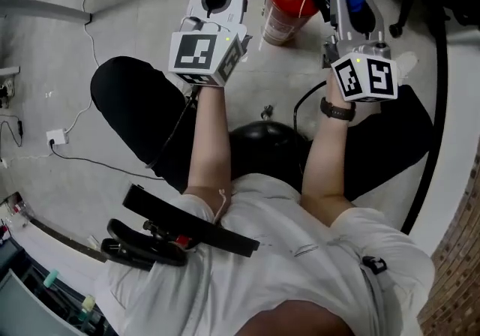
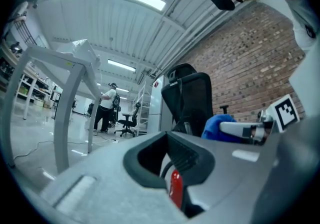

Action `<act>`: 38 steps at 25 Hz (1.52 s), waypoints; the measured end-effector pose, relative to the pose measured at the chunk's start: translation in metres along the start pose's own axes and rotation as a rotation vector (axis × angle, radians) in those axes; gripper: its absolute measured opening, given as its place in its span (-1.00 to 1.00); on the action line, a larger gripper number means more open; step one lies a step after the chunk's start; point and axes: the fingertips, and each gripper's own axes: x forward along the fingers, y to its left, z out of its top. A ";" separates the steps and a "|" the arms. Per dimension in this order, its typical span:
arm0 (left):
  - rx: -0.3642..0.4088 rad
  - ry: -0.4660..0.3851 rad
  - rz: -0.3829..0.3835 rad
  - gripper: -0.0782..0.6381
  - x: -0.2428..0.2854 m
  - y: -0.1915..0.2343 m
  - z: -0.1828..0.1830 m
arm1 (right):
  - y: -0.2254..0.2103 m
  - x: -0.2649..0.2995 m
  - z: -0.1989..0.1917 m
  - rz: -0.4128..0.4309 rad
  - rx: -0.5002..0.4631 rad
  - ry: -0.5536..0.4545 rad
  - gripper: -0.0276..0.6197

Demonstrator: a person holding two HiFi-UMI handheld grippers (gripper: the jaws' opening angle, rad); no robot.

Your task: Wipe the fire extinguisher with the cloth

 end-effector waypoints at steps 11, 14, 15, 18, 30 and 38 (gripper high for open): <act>-0.007 0.002 -0.143 -0.78 -0.084 -0.016 -0.016 | 0.060 -0.099 -0.013 -0.226 -0.103 0.020 -0.63; -0.021 0.007 -0.157 -0.78 -0.101 -0.022 -0.015 | 0.085 -0.103 -0.025 -0.196 -0.088 0.039 -0.63; -0.018 -0.001 -0.154 -0.78 -0.107 -0.025 -0.011 | 0.090 -0.105 -0.024 -0.187 -0.087 0.040 -0.63; 0.014 -0.052 -0.155 -0.78 -0.119 -0.041 0.003 | 0.093 -0.116 -0.007 -0.193 -0.103 0.020 -0.64; 0.043 -0.084 -0.142 -0.78 -0.145 -0.060 0.027 | 0.111 -0.143 -0.033 -0.257 -0.038 0.093 -0.65; 0.068 -0.097 -0.154 -0.78 -0.155 -0.075 0.025 | 0.115 -0.153 -0.030 -0.252 -0.031 0.063 -0.65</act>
